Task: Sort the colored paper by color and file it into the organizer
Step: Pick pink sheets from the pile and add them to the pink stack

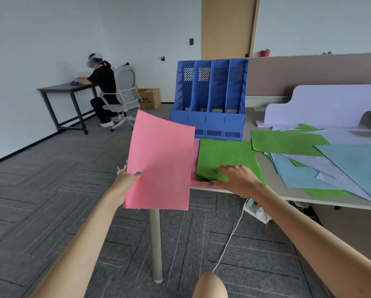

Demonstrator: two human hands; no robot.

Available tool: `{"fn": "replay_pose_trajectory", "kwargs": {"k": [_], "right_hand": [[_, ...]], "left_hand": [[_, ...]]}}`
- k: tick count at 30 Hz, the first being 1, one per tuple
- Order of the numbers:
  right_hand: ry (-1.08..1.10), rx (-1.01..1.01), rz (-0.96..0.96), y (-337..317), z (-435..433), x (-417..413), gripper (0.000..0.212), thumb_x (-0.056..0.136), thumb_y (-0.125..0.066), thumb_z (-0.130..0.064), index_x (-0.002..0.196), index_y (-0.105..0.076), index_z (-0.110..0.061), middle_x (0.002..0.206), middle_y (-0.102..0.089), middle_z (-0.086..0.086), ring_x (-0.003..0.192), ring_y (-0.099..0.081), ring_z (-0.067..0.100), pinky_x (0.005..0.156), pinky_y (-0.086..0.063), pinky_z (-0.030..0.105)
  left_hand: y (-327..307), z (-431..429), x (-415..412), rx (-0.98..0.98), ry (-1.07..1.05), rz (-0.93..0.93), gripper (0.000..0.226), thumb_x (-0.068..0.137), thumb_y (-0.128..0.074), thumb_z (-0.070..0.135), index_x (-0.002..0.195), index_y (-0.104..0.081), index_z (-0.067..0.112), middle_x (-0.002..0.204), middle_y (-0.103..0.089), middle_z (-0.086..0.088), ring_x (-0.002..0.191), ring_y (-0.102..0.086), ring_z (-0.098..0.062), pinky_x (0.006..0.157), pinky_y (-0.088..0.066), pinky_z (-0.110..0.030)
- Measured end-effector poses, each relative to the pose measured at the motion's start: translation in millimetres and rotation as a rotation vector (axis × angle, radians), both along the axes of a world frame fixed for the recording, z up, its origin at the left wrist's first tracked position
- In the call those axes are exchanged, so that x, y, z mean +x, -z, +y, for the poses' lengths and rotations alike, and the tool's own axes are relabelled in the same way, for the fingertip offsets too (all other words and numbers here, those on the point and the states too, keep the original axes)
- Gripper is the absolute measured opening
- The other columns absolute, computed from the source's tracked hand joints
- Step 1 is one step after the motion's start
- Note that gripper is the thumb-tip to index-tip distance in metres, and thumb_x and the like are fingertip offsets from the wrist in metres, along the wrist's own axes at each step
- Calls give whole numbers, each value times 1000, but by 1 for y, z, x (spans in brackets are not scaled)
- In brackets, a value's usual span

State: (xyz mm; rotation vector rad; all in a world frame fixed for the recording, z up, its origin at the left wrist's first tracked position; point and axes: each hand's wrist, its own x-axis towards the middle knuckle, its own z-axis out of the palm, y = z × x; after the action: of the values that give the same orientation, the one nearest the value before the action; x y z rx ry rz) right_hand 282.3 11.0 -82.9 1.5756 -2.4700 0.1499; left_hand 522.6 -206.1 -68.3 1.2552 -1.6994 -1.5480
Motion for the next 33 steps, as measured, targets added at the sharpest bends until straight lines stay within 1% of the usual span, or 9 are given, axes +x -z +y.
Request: {"fn": "replay_pose_trajectory", "kwargs": {"k": [4,6,10,18,20,22,25,29,33], "right_hand": [[-54,41,78,-3,1,2,60,96,-29,-58,135,-45,-15,115,-66,6,83,-66,22,76,-54,37],[-44,42,68,-5,1,-1,57,97,-29,-56,133,-46,-15,113,-67,8,83,-66,25,74,-54,37],[-63,24,30,-8,2,-3,50,100,-31,-47,131,-44,-12,100,-69,11,75,-65,27,69,-54,40],[-23,-1,-174,-12,5,-4,61,93,-34,-61,128,-49,-13,126,-60,6,91,-64,23,75,-52,37],[-14,0,-124,-10,5,0,66,91,-35,-64,130,-48,-13,129,-57,4,99,-62,21,79,-50,36],[-18,-14,-46,-5,3,7,68,90,-36,-65,133,-47,-13,132,-54,3,108,-58,20,92,-46,37],[-59,-111,-31,4,-6,24,64,90,-41,-62,132,-47,-15,135,-50,0,117,-52,18,102,-39,38],[-12,-190,-32,12,-25,48,57,90,-46,-55,129,-49,-13,132,-49,1,119,-49,18,101,-40,37],[134,-197,-60,12,-41,63,59,89,-44,-56,126,-48,-10,128,-48,5,120,-46,23,99,-39,40]], "left_hand": [[2,-6,-1,19,-6,5,48,96,-55,16,138,-36,2,131,-50,-8,124,-47,-31,94,-38,-38],[-3,-3,-1,32,-7,4,48,96,-56,16,137,-36,2,122,-51,-8,122,-48,-31,89,-38,-36],[-10,-2,2,48,0,-3,48,93,-60,20,134,-42,3,128,-56,-15,109,-56,-31,86,-44,-39],[-14,3,-2,34,1,0,43,95,-57,15,132,-40,1,120,-55,-15,99,-52,-26,82,-40,-35],[-14,4,-2,21,1,9,38,95,-56,13,130,-43,2,113,-55,-14,98,-52,-25,83,-40,-35],[-14,4,0,20,12,10,33,96,-55,12,126,-46,3,108,-55,-12,97,-53,-25,82,-40,-34],[-16,6,3,25,29,16,22,96,-55,11,115,-48,6,107,-56,-10,96,-54,-25,80,-41,-34],[-17,6,12,42,32,8,33,95,-57,14,123,-48,-1,115,-60,-15,97,-57,-28,79,-43,-35],[-15,5,18,44,24,18,40,96,-56,13,131,-43,1,120,-57,-14,98,-53,-26,78,-41,-35]]}}
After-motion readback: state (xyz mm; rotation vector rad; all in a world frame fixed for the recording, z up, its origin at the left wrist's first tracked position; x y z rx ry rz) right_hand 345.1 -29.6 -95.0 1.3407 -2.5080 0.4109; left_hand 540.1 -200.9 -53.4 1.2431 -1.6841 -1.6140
